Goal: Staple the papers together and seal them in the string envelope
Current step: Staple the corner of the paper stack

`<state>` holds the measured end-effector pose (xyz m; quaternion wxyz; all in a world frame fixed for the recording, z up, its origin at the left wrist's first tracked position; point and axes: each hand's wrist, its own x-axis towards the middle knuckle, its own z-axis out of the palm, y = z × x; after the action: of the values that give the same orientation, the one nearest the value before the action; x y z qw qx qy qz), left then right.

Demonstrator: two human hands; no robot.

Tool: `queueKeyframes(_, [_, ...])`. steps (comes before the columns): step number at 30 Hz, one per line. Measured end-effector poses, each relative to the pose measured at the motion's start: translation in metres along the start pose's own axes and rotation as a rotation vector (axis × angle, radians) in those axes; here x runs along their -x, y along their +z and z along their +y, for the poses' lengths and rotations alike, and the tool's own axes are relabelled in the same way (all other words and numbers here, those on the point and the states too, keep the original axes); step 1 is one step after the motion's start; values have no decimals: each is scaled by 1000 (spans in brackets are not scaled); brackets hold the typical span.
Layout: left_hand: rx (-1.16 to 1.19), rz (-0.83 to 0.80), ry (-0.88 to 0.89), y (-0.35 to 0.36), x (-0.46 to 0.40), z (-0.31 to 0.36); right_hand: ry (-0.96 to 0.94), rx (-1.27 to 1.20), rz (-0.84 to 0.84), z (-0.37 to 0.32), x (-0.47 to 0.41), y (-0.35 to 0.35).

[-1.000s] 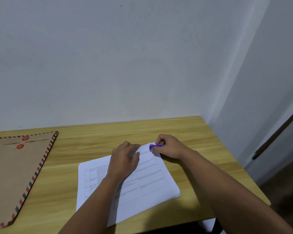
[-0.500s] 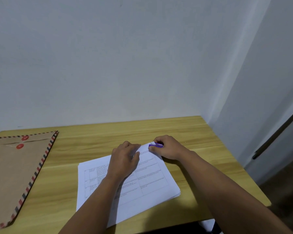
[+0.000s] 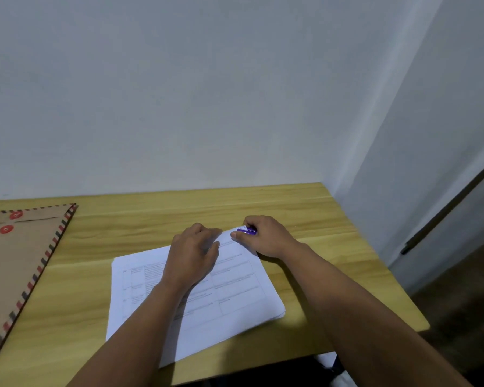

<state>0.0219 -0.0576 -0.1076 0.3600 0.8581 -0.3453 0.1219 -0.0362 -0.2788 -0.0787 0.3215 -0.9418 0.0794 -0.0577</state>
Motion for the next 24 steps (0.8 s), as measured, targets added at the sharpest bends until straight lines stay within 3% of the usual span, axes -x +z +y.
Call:
queueKeyframes(8, [17, -1, -20, 0, 0, 1, -12, -24, 49, 3, -3, 6])
queueKeyframes(15, [-1, -9, -40, 1, 1, -1, -19, 100, -77, -1, -4, -15])
queueKeyframes(24, [-185, -74, 71, 17, -5, -3, 174, 432, 172, 63, 42, -57])
